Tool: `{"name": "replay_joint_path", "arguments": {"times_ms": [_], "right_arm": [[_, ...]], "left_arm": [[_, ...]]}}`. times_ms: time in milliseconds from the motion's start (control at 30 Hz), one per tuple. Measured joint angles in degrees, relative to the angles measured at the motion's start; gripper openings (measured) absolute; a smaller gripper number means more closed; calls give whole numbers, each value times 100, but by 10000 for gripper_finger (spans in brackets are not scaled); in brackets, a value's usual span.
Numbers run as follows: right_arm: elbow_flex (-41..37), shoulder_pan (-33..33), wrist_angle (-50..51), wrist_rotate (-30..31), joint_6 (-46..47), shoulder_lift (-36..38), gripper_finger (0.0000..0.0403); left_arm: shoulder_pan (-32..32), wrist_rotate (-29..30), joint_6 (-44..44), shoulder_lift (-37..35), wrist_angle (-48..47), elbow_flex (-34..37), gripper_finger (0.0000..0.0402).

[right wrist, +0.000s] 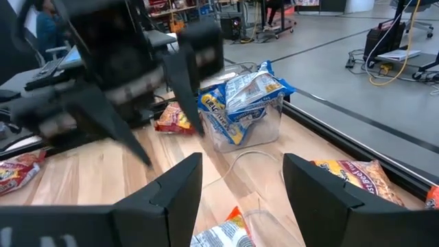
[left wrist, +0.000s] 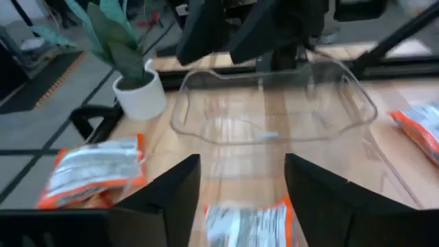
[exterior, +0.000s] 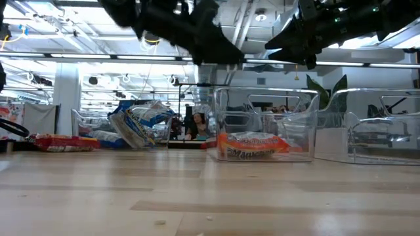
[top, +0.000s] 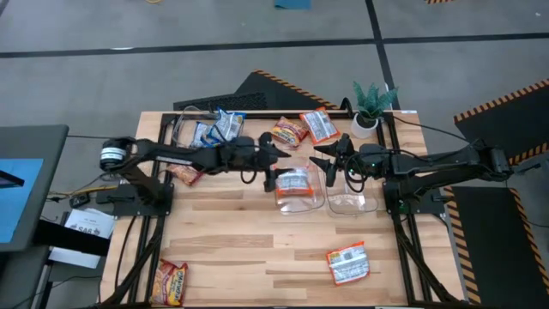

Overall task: Sort Maruchan noodles
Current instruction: Put the top orange noodle pack into the bottom center transparent bin

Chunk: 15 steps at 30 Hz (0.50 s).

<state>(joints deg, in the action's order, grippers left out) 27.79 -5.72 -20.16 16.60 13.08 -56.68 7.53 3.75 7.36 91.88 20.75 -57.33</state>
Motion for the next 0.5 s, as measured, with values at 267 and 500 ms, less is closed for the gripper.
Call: {"name": "replay_joint_path", "arguments": {"times_ms": [267,500], "right_arm": [[0,11,37,0,6,-1,226],[0,11,44,0,58,-1,226]], "left_arm": [[-59,-460,28,-1481,-1779,-79,209],[-439,-439,72,-3000,-448,1486,202]]}}
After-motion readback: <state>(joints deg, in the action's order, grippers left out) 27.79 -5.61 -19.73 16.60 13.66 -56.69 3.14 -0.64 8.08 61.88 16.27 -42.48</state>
